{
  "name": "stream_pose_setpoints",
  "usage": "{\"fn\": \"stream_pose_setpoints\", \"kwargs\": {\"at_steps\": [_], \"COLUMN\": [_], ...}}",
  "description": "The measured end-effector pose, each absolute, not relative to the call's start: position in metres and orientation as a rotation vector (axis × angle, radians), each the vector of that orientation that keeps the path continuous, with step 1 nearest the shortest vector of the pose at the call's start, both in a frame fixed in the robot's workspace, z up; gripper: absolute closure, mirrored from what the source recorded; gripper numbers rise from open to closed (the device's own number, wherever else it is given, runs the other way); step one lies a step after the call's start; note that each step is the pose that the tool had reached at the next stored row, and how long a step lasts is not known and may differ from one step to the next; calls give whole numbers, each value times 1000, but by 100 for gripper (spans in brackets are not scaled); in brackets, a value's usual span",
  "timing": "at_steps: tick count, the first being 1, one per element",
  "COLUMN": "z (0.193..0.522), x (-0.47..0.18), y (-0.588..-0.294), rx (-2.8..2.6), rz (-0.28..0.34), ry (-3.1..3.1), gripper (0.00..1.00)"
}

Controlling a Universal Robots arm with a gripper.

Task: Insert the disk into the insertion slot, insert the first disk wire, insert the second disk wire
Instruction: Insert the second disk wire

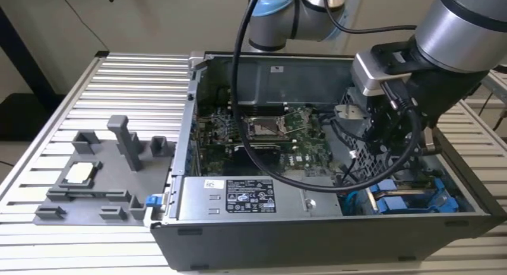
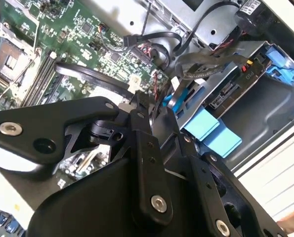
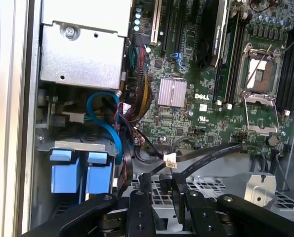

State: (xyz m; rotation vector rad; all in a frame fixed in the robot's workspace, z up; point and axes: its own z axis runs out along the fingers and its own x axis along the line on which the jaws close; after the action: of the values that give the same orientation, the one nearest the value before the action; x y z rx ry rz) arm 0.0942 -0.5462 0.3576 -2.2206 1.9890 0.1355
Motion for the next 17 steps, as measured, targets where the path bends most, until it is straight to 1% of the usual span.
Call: {"fn": "stream_pose_setpoints", "kwargs": {"at_steps": [5,6,7,12,14,17], "z": [358,358,358,358,358,358], "x": [94,94,94,94,94,94], "y": [-547,-547,-547,-547,-547,-547], "rx": [-2220,-2220,-2221,-2220,-2220,-2220], "rz": [136,136,136,136,136,136], "ry": [1989,1989,1989,1989,1989,1989], "gripper": [69,71,78,78,84,84]}}
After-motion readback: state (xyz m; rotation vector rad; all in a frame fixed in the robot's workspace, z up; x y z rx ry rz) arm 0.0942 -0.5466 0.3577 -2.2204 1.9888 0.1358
